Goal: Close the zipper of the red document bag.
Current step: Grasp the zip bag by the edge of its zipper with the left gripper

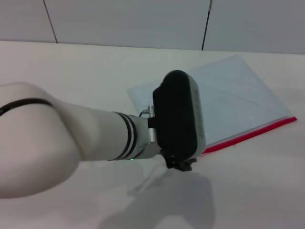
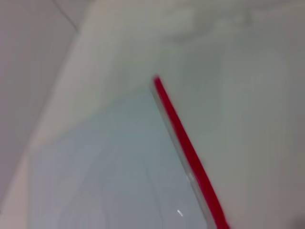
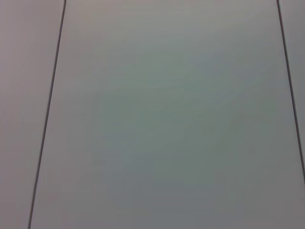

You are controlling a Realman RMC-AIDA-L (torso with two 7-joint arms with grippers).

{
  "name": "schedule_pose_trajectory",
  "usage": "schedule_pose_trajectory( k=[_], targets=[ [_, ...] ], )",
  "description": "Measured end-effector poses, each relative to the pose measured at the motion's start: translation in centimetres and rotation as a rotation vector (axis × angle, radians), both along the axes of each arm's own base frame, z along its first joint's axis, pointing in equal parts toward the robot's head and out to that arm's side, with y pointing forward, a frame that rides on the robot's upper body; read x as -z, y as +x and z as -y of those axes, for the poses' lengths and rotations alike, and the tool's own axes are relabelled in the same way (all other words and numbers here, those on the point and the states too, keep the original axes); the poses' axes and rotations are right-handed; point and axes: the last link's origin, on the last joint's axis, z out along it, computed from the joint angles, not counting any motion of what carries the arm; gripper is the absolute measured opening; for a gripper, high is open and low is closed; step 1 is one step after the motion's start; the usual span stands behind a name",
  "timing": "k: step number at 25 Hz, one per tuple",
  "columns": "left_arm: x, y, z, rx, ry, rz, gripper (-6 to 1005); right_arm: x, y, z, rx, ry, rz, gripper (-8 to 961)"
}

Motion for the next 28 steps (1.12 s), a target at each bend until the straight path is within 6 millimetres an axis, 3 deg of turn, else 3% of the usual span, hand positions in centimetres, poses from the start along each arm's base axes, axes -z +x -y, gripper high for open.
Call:
schedule_pose_trajectory(
  k=[11,28],
  targets=[
    [1.9,-1.8,-0.9,-0.005,-0.004,-0.18,880,0.0,-0.1,-0.1,-0.002,0.0,-0.001,874],
    [2.2,-2.4,-2.9,0.079,0.067,-0.187,871,0.1,-0.1,-0.2,-0.003,-0.002,-0.002,873]
  ],
)
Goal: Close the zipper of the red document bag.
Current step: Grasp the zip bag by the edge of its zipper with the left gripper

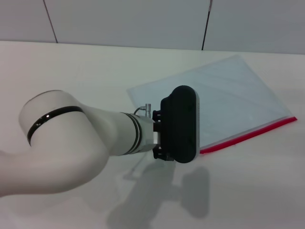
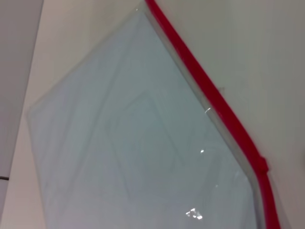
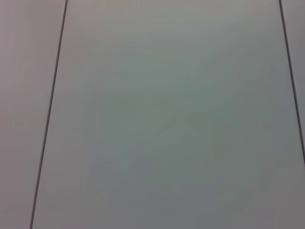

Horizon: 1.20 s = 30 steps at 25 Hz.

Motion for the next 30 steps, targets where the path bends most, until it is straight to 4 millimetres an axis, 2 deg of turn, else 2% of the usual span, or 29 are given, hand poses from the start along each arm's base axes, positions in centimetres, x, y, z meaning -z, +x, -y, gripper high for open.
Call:
schedule_pose_trajectory(
  k=[15,26,28,30],
  targets=[
    [1.1,-0.7,-0.8,0.035,0.007,0.019,863,0.0,0.0,0.0,0.001,0.003,-0.002,873],
    [1.4,-1.1,-0.7,0.02,0.004,0.028,398,-0.1,0.0,0.0,-0.002,0.004,-0.001,872],
    [1.4,-1.1,-0.7,0.017,0.005,0.031,196,0.0,-0.1,0.0,-0.002,0.003,-0.002,872],
    [1.4,-1.2,-0.7,0.013,0.005,0.032,170,0.0,0.0,0.0,-0.002,0.003,-0.003,872]
  ],
)
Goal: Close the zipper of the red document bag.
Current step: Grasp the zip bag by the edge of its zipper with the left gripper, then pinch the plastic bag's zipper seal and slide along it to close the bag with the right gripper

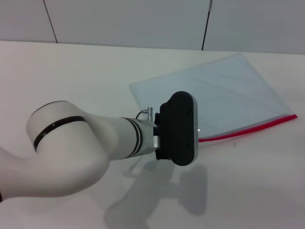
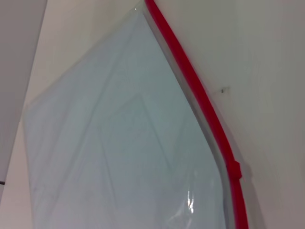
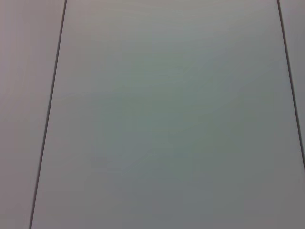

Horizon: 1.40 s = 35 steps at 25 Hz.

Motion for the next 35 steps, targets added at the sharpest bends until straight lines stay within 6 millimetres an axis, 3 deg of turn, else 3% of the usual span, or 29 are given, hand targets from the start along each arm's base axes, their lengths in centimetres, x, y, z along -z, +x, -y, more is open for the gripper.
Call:
schedule_pose_trajectory(
  k=[10,21,35],
  targets=[
    [-0.2,-0.2,0.1,0.018,0.04,0.077,54,0.4,-0.2,0.0,-0.025,-0.04,0.037,871],
    [-2.7,-1.9,0.7,0.209,0.241,0.311,52,3.6,-3.4,-2.6,-0.264,-0.377,0.45,869],
    [-3.0,-2.5,1.2,0.27,0.283,0.331,50,8.1,-7.2,-4.7,-0.509,-0.679,0.827,863]
  ],
)
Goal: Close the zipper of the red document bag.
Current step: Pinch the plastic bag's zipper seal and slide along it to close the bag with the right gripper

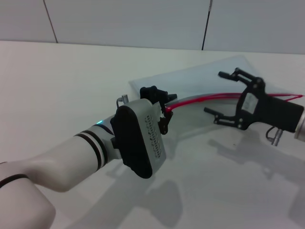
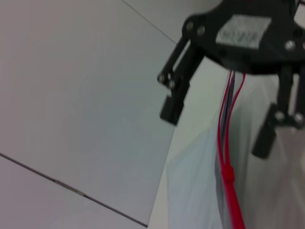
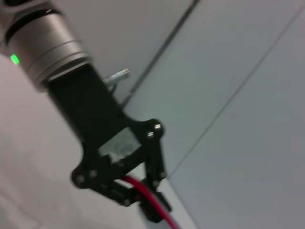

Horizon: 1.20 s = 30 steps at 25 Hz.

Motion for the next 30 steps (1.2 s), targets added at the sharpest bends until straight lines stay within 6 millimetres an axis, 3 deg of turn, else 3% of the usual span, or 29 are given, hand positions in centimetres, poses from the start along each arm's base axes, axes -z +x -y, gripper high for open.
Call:
schedule_pose_trajectory(
  k=[14,25,30],
  targets=[
    [0.2,0.2,0.2,-0.003,-0.015,0.006,47,1.4,-1.2,-1.0,-0.044,-0.042,0.09,838],
    [0.3,0.1,0.1,-0.012,-0.018,0.012,46,1.6,-1.2,-0.9,-0.065,-0.062,0.119,417],
    [0.4,0.1,0.1,-0.023,-0.028,0.005,45,1.7,-1.4,-0.8,-0.072,-0.068,0.118,339]
  ],
)
